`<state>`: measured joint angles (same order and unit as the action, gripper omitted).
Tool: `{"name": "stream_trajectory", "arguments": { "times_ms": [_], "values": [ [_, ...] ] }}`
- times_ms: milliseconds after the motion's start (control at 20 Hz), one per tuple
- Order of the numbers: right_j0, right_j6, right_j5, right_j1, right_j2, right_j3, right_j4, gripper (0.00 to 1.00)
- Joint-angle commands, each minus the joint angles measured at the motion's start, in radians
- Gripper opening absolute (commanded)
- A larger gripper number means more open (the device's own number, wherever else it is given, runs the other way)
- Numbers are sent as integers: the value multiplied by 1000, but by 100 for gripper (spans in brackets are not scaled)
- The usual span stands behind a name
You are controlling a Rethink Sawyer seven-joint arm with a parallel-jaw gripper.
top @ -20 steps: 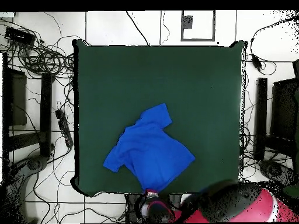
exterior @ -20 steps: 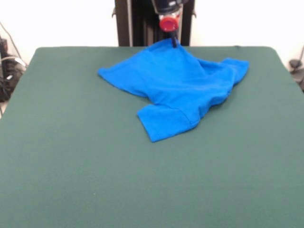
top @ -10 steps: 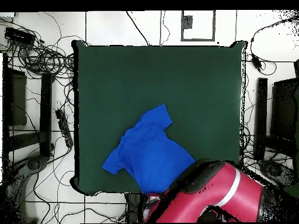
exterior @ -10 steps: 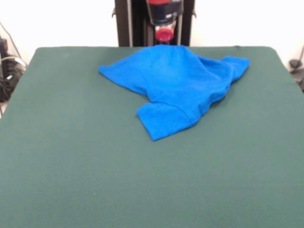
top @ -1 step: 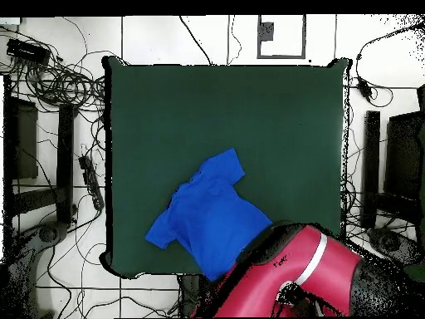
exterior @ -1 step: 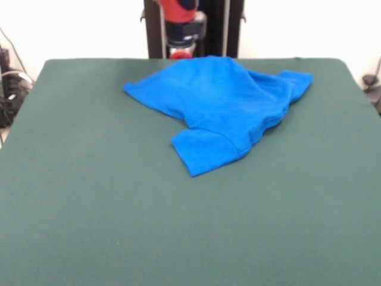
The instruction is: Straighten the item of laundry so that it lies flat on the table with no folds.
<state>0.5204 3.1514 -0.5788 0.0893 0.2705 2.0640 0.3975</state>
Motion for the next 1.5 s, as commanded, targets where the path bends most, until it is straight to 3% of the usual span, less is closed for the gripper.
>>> {"name": "stream_trajectory", "arguments": {
  "times_ms": [50, 250, 450, 700, 800, 1000, 1200, 1350, 1500],
  "values": [
    [31, -190, 142, 74, 228, -227, 105, 100],
    [60, -201, 221, -4, 238, -249, 214, 100],
    [119, -210, 364, -155, 212, -250, 366, 100],
    [312, -330, 624, -412, 33, -253, 576, 100],
    [438, -444, 744, -519, -89, -221, 601, 100],
    [691, -667, 991, -703, -327, -102, 466, 100],
    [765, -733, 1119, -816, -434, -66, 344, 100],
    [786, -663, 1124, -832, -498, -60, 279, 100],
    [750, -541, 1085, -821, -497, -59, 225, 100]
  ]
}}
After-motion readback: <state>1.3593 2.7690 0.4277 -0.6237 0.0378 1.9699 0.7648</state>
